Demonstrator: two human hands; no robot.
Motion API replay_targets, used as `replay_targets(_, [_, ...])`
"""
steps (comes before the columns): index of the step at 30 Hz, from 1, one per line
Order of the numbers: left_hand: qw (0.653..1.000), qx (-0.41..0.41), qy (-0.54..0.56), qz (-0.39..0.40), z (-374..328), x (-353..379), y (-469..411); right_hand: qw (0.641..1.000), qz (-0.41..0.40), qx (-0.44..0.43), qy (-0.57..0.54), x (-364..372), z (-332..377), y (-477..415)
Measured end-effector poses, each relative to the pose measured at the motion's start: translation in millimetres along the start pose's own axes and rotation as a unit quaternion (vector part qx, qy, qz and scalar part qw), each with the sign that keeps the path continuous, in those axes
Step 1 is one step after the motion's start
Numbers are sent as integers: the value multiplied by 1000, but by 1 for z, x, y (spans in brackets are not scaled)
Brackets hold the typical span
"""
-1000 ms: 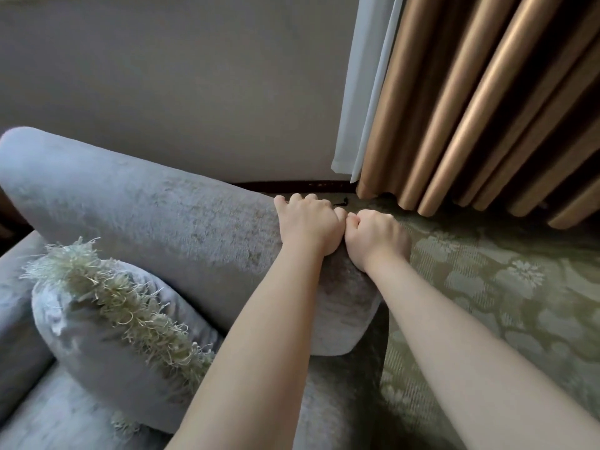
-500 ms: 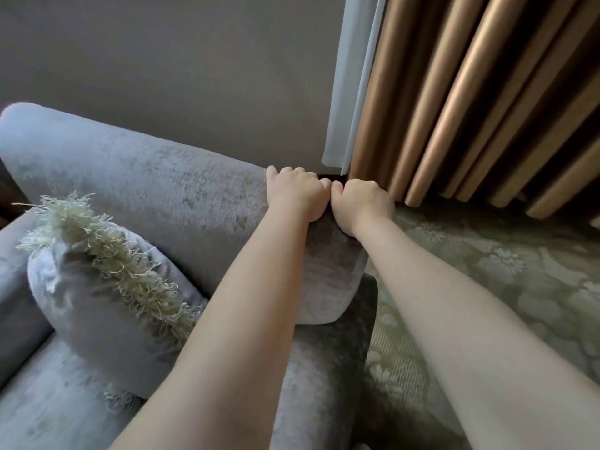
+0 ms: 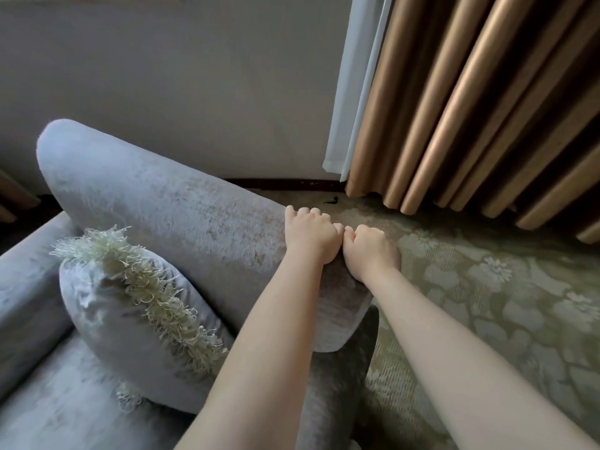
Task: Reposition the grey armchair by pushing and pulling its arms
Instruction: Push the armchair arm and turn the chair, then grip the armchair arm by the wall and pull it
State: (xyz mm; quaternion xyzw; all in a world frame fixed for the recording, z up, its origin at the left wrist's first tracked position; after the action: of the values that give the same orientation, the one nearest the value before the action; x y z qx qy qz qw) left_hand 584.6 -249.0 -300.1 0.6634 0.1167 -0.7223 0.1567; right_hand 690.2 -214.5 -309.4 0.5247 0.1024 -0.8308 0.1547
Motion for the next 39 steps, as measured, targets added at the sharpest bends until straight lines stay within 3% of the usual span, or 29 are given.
replay_targets(7, [999, -17, 23, -21, -1, -2, -4, 1000, 4, 7, 9, 0, -2, -4])
replay_targets(11, [988, -7, 98, 118, 11, -8, -26, 997, 67, 4, 28, -3, 0, -6])
replay_targets(13, [967, -77, 188, 154, 33, -18, -47, 995, 92, -1, 41, -4, 1, -8])
replay_targets(15, [954, -235, 176, 63, 65, -23, -63, 989, 137, -28, 38, -7, 4, -13])
replay_targets(17, [911, -392, 114, 53, 90, -22, -63, 971, 221, -78, 56, -11, 5, -20])
replay_targets(19, [846, -510, 145, 59, 102, -14, -59, 940, 288, -152, 99, -17, -2, -30])
replay_targets(22, [775, -602, 190, 12, 98, -6, -64, 916, 314, -209, 134, -33, -5, -60])
replay_targets(25, [679, -694, 232, -61, 101, -6, -58, 894, 316, -289, 131, -37, 15, -87])
replay_targets(26, [671, -695, 247, -68, 99, -10, -64, 900, 311, -283, 117, -46, 17, -96])
replay_targets(28, [613, -764, 182, -86, 109, 0, -52, 857, 333, -383, 93, -33, 58, -121])
replay_targets(32, [677, -708, 193, -50, 100, 13, -69, 840, 314, -437, 69, -28, 90, -139])
replay_targets(39, [661, -734, 153, -33, 105, 23, -69, 732, 354, -577, 77, 21, 176, -177])
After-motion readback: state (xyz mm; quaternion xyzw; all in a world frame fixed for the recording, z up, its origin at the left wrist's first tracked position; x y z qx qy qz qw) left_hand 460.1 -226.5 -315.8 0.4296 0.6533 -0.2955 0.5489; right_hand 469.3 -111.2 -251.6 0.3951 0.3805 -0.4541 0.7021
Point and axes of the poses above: each hand's wrist, its own y-axis away from the middle knuckle, its own x-axis out of the palm, z = x × y, the point moved 2 cm from there along -y, towards the middle knuckle, and after that the axes turned 7 degrees about -y, right-handed, at the moved point
